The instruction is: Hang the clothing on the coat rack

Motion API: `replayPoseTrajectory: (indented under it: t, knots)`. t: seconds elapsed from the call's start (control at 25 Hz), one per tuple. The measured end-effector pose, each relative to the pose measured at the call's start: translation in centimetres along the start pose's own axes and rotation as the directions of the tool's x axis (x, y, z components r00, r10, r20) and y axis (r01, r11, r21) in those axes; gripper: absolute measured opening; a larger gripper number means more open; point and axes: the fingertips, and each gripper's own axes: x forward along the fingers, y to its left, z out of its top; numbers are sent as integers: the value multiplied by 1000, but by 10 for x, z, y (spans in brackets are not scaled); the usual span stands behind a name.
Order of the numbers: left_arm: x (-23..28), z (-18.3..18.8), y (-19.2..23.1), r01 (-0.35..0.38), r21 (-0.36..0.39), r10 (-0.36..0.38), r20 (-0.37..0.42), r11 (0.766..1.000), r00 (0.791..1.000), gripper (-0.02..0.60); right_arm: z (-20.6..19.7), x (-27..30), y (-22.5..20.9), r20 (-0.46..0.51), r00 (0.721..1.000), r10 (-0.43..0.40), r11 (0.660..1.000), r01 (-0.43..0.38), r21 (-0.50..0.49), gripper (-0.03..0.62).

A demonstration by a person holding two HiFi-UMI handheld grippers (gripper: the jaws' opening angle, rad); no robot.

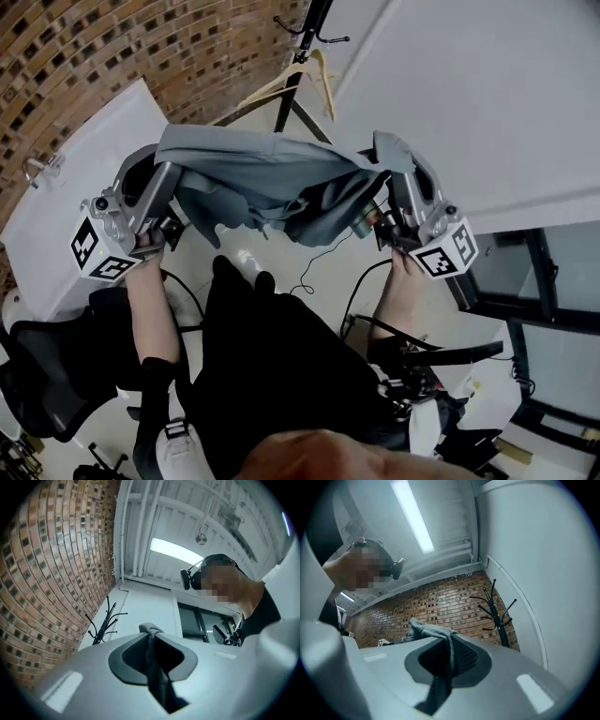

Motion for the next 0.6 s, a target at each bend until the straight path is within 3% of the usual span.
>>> replayPoseTrajectory:
  t: [0.12, 0.28, 0.48, 0.6]
  knots:
    - [23, 0, 35, 45, -40, -42, 55, 998, 998, 34, 5, 19, -14, 17, 1000, 7, 999, -8, 41, 14]
    - [51, 17, 75, 154, -59, -145, 134, 986, 980, 34, 28, 43, -28, 50, 997, -54, 997, 57, -51, 14]
    - [109, 58, 128, 316, -20, -307, 185, 949, 934, 34, 75, 87, -40, 156, 984, -92, 979, 118, -165, 14]
    - [129, 72, 153, 360, -28, -345, 222, 932, 912, 34, 90, 110, -45, 194, 977, -87, 979, 119, -163, 14]
